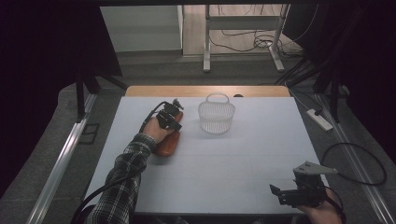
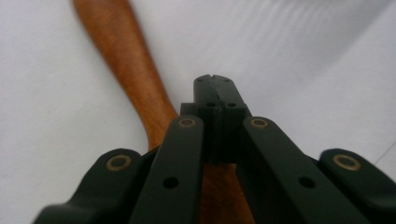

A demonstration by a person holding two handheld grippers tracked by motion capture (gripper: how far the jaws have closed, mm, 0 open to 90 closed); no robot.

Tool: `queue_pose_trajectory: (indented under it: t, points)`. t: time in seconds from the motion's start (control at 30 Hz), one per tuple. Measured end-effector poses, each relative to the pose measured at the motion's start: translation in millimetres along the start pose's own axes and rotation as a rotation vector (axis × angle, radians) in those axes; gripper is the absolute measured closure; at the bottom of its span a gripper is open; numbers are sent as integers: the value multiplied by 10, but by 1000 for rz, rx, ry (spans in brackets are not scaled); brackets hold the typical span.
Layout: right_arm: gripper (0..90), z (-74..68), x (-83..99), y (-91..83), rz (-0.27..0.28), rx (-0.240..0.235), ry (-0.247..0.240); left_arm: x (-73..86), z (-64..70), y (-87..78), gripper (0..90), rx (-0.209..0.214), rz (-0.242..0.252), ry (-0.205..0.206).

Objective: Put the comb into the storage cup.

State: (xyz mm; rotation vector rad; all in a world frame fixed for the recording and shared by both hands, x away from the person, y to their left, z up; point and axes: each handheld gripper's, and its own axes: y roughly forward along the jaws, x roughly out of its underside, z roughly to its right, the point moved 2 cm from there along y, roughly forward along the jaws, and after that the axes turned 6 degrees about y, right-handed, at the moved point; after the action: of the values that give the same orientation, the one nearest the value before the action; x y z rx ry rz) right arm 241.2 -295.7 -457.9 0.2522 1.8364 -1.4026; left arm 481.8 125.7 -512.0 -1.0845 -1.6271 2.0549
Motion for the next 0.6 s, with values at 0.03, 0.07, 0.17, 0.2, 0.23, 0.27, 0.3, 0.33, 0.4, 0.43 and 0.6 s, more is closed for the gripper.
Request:
queue_pose_trajectory:
  t: [0.03,0.07,0.17,0.2,0.23,0.27,0.3,0.33,0.4,0.43,0.6]
  points:
    - [2,0,0,0,0,0,0,14,-25,-11,892,0,0,-12]
    - [2,0,0,0,0,0,0,25,-48,-22,893,-1,-1,-19]
    - [2,-1,0,1,-1,0,0,60,-111,-48,892,-7,2,-38]
    - [2,-1,0,1,-1,0,-1,73,-133,-56,893,-5,5,-46]
    - [2,-1,0,1,-1,0,0,86,-150,-64,893,-7,6,-52]
    - [2,-1,0,1,-1,0,0,103,-172,-71,892,-13,7,-55]
    - [2,-1,0,1,-1,0,0,112,-185,-77,893,-18,7,-57]
    - [2,-1,0,1,-1,0,0,126,-202,-80,892,-25,6,-59]
    - [2,-2,-1,2,-2,0,0,161,-244,-78,893,-39,-1,-64]
    - [2,-2,-1,3,-2,0,0,175,-257,-74,893,-45,-7,-68]
    - [2,-1,-1,2,-2,1,2,253,-317,-63,893,-61,-24,-80]
